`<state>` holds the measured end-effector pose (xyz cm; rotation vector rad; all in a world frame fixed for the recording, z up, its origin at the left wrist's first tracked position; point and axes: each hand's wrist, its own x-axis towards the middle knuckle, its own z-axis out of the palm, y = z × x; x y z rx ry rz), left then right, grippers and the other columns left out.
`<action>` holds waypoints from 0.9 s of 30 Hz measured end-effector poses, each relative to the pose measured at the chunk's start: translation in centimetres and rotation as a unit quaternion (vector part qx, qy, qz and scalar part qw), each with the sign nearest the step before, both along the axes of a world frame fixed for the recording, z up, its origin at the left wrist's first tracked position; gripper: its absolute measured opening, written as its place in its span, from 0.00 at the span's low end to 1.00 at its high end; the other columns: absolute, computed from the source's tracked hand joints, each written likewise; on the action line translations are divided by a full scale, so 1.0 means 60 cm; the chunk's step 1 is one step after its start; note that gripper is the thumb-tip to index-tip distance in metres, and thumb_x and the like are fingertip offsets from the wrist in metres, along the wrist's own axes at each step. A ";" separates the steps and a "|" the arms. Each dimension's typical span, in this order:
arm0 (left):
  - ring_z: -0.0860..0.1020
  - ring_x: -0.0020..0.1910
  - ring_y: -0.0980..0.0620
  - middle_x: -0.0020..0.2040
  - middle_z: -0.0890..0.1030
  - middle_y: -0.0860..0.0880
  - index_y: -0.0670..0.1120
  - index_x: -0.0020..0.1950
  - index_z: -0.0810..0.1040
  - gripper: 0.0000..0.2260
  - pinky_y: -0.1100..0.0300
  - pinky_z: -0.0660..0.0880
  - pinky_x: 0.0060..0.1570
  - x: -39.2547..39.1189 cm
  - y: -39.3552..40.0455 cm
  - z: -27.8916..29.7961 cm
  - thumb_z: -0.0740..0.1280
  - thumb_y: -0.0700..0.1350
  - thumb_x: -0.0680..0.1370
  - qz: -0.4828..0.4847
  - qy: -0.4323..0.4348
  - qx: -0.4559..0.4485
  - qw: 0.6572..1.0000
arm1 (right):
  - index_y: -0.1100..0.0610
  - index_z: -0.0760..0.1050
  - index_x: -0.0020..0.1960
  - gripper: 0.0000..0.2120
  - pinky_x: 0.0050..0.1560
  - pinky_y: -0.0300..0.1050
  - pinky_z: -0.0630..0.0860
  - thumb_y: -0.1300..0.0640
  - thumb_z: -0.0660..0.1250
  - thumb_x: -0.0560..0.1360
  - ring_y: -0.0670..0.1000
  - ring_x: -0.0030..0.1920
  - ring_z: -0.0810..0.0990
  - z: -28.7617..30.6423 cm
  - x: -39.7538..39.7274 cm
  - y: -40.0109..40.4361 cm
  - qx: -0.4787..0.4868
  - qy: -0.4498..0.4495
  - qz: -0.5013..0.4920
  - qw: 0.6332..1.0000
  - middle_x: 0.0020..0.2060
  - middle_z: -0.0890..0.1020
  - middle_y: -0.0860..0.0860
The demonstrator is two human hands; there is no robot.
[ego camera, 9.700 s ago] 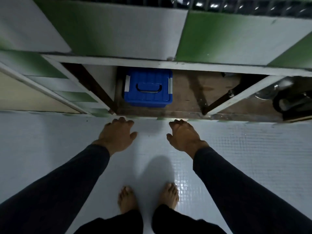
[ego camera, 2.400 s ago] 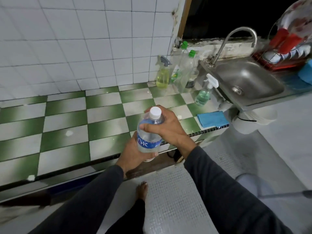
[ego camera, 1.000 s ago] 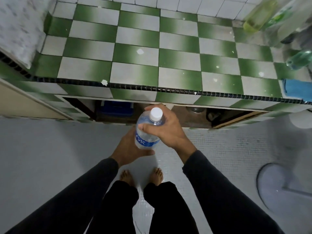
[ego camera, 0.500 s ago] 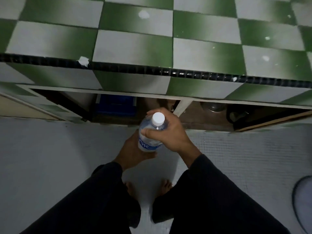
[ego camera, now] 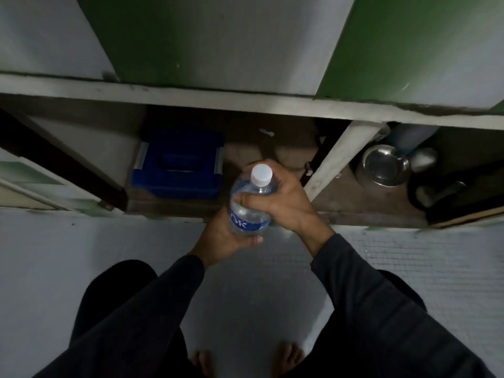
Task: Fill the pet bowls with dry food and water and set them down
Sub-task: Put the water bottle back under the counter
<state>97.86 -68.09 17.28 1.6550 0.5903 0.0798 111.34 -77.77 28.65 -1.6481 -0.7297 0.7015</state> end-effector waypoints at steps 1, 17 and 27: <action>0.78 0.67 0.49 0.68 0.80 0.49 0.50 0.76 0.69 0.40 0.43 0.76 0.67 0.007 0.006 -0.012 0.84 0.41 0.68 -0.002 -0.010 -0.005 1.000 | 0.62 0.78 0.54 0.28 0.56 0.55 0.82 0.48 0.80 0.60 0.55 0.50 0.84 -0.011 0.005 0.006 0.005 -0.002 -0.001 1.000 0.47 0.84 0.56; 0.79 0.65 0.57 0.65 0.80 0.58 0.65 0.69 0.71 0.39 0.44 0.77 0.67 0.131 0.079 -0.138 0.84 0.43 0.65 0.042 -0.037 -0.016 0.998 | 0.61 0.79 0.53 0.18 0.51 0.50 0.84 0.59 0.81 0.67 0.51 0.48 0.86 -0.119 0.119 0.087 -0.004 -0.048 -0.018 0.999 0.46 0.86 0.53; 0.78 0.66 0.56 0.66 0.80 0.58 0.65 0.70 0.71 0.38 0.43 0.75 0.68 0.200 0.105 -0.201 0.82 0.53 0.63 0.061 -0.040 0.029 0.997 | 0.55 0.82 0.51 0.14 0.51 0.51 0.83 0.56 0.81 0.67 0.48 0.47 0.86 -0.177 0.174 0.126 -0.012 -0.036 -0.037 0.999 0.46 0.87 0.49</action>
